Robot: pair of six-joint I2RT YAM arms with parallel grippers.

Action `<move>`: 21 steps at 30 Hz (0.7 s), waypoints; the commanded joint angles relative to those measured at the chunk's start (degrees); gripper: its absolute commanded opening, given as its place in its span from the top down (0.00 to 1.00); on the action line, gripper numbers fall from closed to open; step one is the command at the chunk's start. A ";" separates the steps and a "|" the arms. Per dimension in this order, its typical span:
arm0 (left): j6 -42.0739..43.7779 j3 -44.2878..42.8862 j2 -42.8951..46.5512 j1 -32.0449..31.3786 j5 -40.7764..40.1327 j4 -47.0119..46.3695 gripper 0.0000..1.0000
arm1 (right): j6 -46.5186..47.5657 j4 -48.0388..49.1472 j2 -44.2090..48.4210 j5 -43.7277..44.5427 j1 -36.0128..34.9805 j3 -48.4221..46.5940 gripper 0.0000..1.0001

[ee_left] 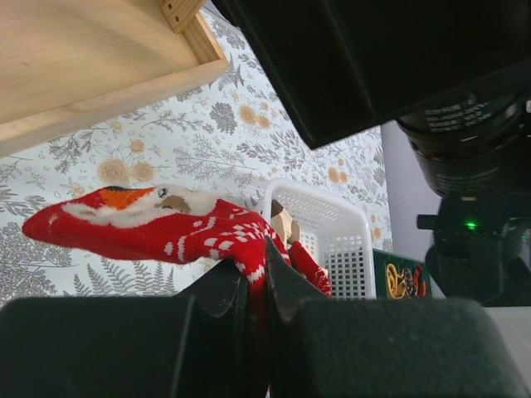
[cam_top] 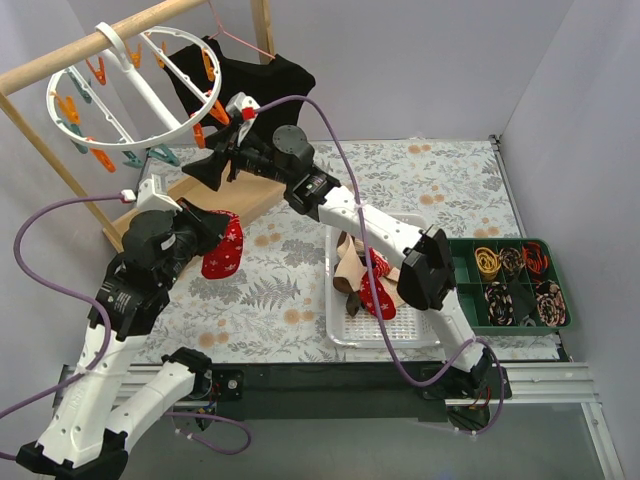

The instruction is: Remove the socks clipped to the hanger

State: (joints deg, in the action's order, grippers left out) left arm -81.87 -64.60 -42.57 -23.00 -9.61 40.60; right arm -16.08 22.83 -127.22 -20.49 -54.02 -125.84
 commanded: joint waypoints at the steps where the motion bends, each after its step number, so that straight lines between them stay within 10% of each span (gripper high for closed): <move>1: 1.00 1.84 0.99 0.15 4.93 -3.33 1.00 | 1.04 -2.95 8.73 2.03 0.32 3.66 0.11; 15: 2.07 6.93 -12.18 -0.11 34.28 -19.93 1.00 | 2.80 -20.62 37.81 9.32 8.66 38.54 0.02; 21: 0.13 9.58 -18.93 -7.66 31.85 -29.61 1.00 | 4.65 -26.60 51.18 13.01 12.80 55.25 0.02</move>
State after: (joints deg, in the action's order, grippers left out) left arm -80.90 -55.18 -58.72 -25.91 19.53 18.70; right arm -13.23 1.04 -83.09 -10.74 -42.48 -76.66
